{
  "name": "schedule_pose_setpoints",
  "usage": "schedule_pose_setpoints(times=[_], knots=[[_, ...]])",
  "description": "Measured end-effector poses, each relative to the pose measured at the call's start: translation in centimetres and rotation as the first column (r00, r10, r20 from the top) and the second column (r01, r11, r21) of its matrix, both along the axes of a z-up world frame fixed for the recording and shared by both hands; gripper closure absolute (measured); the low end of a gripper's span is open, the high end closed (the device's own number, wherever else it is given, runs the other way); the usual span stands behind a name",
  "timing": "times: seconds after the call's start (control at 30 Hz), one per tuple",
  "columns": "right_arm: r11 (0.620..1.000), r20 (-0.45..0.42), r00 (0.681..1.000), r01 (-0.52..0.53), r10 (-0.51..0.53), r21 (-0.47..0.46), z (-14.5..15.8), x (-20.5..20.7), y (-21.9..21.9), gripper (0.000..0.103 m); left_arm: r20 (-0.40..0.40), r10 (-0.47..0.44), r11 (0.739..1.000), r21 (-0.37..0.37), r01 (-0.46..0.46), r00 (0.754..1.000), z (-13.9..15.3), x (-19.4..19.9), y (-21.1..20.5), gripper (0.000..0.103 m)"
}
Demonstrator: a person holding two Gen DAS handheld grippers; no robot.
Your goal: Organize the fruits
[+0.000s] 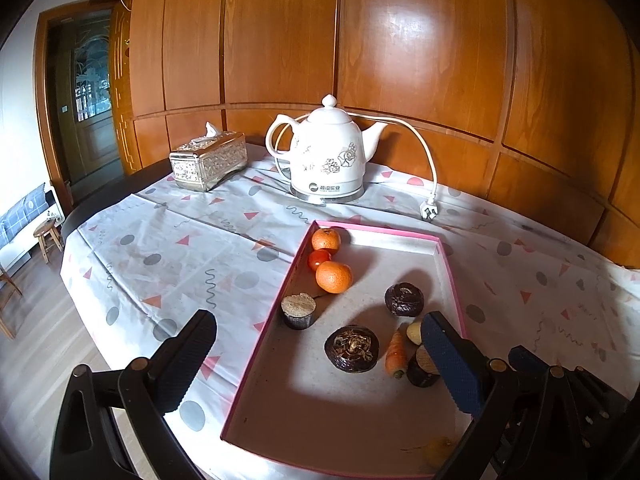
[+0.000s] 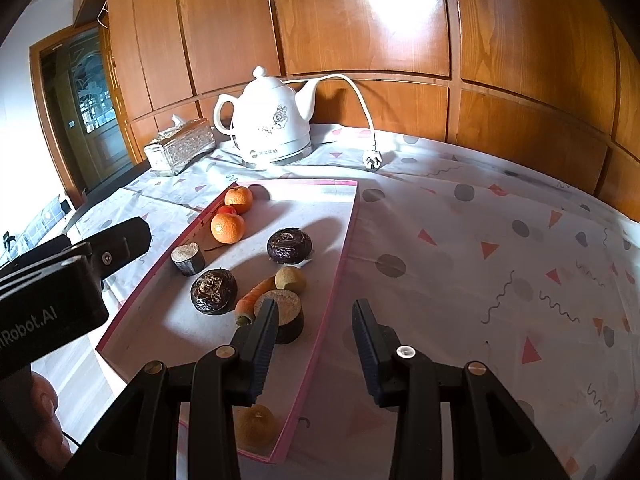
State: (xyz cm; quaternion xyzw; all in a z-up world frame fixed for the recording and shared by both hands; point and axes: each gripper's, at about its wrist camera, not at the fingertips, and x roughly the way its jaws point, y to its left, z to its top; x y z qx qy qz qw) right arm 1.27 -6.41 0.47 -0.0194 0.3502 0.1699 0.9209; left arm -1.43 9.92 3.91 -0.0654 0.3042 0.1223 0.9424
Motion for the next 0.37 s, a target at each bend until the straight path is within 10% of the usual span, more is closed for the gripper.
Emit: schedule_pose_setpoints(times=[0.37], knots=[[1.0,-0.006,1.0,-0.005,0.005,-0.001,-0.23,0.02,-0.25,0.065,-0.006,-0.011,1.0,-0.02,0.011,1.0,-0.17,0.09,0.19,0.001]])
